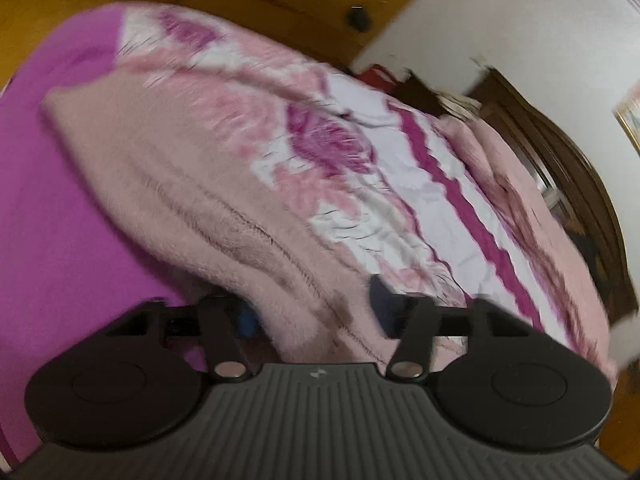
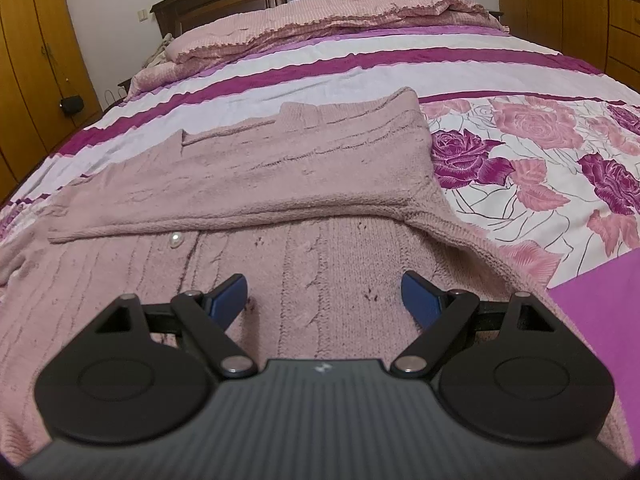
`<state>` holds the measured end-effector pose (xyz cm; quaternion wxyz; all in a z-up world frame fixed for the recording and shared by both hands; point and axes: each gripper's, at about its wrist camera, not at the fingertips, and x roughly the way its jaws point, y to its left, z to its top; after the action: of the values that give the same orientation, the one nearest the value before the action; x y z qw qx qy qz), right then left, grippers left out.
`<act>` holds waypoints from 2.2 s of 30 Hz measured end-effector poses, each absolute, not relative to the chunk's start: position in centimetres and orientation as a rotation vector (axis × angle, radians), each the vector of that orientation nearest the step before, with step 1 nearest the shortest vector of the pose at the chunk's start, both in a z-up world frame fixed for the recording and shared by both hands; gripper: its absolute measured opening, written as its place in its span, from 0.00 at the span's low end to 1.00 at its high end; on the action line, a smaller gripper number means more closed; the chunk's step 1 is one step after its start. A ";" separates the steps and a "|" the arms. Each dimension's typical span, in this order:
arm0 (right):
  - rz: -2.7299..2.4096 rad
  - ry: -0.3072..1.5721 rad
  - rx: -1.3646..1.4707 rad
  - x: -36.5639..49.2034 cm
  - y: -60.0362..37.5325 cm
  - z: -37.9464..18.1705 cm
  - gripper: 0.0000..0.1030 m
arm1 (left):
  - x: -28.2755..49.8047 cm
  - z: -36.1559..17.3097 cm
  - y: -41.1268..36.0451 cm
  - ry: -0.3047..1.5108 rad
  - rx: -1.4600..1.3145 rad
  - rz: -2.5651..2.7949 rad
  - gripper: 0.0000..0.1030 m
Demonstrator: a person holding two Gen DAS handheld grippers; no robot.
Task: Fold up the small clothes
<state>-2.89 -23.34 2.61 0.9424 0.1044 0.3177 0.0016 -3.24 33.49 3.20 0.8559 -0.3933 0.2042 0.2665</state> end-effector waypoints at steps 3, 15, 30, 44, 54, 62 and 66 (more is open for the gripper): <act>0.004 0.647 0.218 -2.9 -23.4 2.6 0.83 | -3.4 4.7 33.2 0.397 -0.773 0.515 0.17; 0.005 0.629 0.262 -3.2 -24.2 3.1 0.83 | -3.8 14.8 28.5 0.187 -0.552 0.385 0.13; -0.016 0.584 0.283 -4.2 -25.6 4.7 0.83 | 1.4 18.8 14.3 0.251 -0.413 0.079 0.13; -0.030 0.585 0.344 -4.6 -27.2 4.0 0.83 | 7.3 11.0 1.0 0.492 -0.386 -0.105 0.13; -0.025 0.599 0.375 -4.4 -27.7 3.2 0.83 | 9.7 2.2 -3.6 0.758 -0.194 -0.194 0.23; -0.026 0.597 0.372 -4.5 -27.6 3.2 0.83 | 8.1 4.1 -1.6 0.816 -0.210 -0.247 0.56; -0.025 0.594 0.350 -4.5 -27.2 3.4 0.83 | 5.1 5.9 -0.5 0.855 -0.179 -0.214 0.58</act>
<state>-4.50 -27.20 3.43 0.9410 0.1717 0.2913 -0.0123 5.09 -0.46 5.92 0.9005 -0.0867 0.4134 -0.1035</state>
